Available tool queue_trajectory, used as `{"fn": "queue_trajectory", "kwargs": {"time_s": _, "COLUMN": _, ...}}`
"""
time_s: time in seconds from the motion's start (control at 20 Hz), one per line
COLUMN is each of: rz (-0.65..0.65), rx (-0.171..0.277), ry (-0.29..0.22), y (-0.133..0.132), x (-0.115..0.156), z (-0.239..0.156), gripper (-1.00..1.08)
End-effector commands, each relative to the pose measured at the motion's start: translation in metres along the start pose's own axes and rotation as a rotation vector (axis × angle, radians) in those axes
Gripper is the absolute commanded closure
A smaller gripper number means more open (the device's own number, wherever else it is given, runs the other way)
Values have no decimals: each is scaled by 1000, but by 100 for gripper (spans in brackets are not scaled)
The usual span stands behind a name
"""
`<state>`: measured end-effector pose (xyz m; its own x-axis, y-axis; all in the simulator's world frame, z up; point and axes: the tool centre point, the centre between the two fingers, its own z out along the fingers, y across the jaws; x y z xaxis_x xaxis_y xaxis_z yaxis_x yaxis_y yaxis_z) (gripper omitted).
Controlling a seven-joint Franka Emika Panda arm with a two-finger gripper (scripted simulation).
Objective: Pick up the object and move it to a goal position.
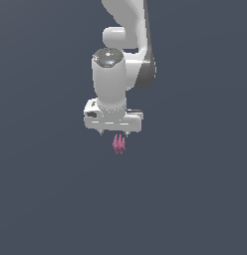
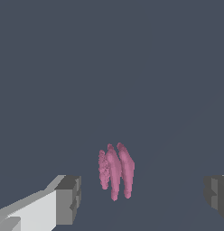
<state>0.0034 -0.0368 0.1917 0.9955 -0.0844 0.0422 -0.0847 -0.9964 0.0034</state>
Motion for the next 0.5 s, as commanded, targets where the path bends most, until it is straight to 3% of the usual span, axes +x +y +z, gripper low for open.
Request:
{"fn": "queue_trajectory", "kwargs": {"time_s": 0.0, "rz": 0, "rx": 0, "ry": 0, "y": 0, "x": 0, "z": 0, "gripper": -92}}
{"fn": "queue_trajectory", "kwargs": {"time_s": 0.45, "rz": 72, "rx": -1, "ry": 10, "y": 26, "x": 3, "z": -10, "gripper": -92}}
